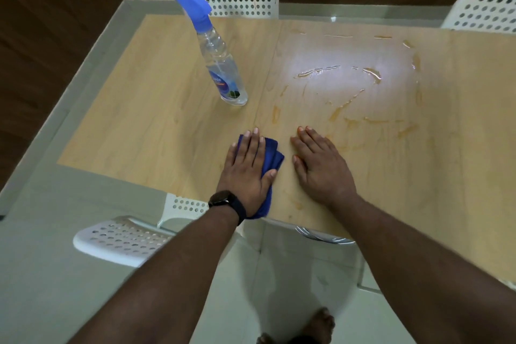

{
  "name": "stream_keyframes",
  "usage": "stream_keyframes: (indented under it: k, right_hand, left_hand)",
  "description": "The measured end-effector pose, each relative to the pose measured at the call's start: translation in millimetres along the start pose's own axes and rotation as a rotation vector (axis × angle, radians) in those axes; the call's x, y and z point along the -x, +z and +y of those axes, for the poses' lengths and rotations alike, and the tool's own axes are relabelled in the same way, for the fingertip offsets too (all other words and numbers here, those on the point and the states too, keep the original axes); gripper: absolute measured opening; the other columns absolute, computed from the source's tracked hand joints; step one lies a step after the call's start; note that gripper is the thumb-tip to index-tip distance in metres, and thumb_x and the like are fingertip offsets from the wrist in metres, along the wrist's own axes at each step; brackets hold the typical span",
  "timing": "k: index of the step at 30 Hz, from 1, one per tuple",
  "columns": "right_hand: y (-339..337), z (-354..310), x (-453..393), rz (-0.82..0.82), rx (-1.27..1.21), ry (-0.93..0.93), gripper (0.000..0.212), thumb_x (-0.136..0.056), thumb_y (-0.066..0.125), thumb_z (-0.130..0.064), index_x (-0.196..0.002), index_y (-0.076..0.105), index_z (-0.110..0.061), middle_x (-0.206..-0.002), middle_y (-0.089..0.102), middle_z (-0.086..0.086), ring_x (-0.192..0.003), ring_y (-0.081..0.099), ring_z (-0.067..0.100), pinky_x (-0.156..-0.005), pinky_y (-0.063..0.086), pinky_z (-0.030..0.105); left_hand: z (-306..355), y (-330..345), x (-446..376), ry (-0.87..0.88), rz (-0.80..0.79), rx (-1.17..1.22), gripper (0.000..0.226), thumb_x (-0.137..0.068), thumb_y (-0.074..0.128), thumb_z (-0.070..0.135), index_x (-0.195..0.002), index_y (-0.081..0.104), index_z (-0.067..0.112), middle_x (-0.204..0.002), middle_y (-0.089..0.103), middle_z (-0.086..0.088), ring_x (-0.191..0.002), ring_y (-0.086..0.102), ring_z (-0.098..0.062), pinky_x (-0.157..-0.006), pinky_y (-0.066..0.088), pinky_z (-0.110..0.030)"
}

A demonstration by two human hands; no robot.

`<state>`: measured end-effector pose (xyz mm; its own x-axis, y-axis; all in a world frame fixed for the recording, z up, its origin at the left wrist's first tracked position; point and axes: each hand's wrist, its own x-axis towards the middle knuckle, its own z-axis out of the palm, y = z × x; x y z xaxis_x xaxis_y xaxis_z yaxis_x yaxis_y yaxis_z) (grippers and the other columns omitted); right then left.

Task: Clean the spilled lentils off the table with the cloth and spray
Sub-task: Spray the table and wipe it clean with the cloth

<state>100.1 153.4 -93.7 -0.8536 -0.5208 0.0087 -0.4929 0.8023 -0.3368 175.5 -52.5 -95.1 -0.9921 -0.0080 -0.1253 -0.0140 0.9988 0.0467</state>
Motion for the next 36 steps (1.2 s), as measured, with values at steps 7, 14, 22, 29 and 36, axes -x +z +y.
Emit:
stream_keyframes:
  k: [7,14,22,29,36]
  right_hand:
    - [0.2,-3.0,1.9,0.000,0.023,0.016,0.057,-0.112,0.025,-0.047,-0.165,0.028,-0.027,-0.173,0.019,-0.005,-0.160,0.009,0.010,-0.130,0.013,0.037]
    - [8.5,1.8,-2.4,0.026,0.020,0.013,0.056,-0.111,0.029,-0.047,-0.163,0.032,-0.028,-0.172,0.022,-0.007,-0.160,0.012,0.009,-0.130,0.017,0.038]
    - [2.8,-0.2,-0.8,-0.007,0.019,0.026,0.058,-0.110,0.024,-0.049,-0.164,0.029,-0.029,-0.173,0.021,-0.007,-0.160,0.009,0.009,-0.130,0.017,0.038]
    - [6.3,-0.8,-1.3,-0.001,0.017,0.034,0.057,-0.111,0.026,-0.048,-0.165,0.027,-0.028,-0.173,0.018,-0.007,-0.160,0.008,0.009,-0.130,0.017,0.039]
    - [11.7,4.2,-3.8,0.024,0.006,0.017,0.058,-0.110,0.025,-0.048,-0.164,0.030,-0.028,-0.173,0.020,-0.007,-0.160,0.008,0.008,-0.130,0.017,0.037]
  left_hand:
    - [3.1,2.9,33.6,0.047,-0.068,0.071,0.073,-0.102,0.000,0.059,-0.165,-0.012,0.023,-0.171,-0.026,0.002,-0.156,-0.025,-0.013,-0.130,-0.006,-0.039]
    - [-18.9,-4.2,-39.6,0.051,-0.008,0.027,0.077,-0.104,0.007,0.062,-0.166,-0.007,0.019,-0.173,-0.016,-0.003,-0.159,-0.015,-0.017,-0.130,-0.002,-0.042]
    - [-3.0,6.7,19.9,-0.059,-0.029,0.052,0.078,-0.104,0.004,0.061,-0.165,-0.012,0.015,-0.171,-0.023,-0.007,-0.159,-0.019,-0.020,-0.130,-0.005,-0.042]
    - [-21.9,4.8,-14.3,0.070,-0.024,0.031,0.075,-0.106,0.009,0.059,-0.165,-0.011,0.016,-0.172,-0.021,-0.005,-0.159,-0.019,-0.018,-0.130,-0.007,-0.040]
    - [-32.6,-8.2,-95.4,0.146,0.000,0.033,0.074,-0.106,0.011,0.057,-0.167,-0.004,0.017,-0.174,-0.012,-0.002,-0.160,-0.012,-0.016,-0.130,0.002,-0.042]
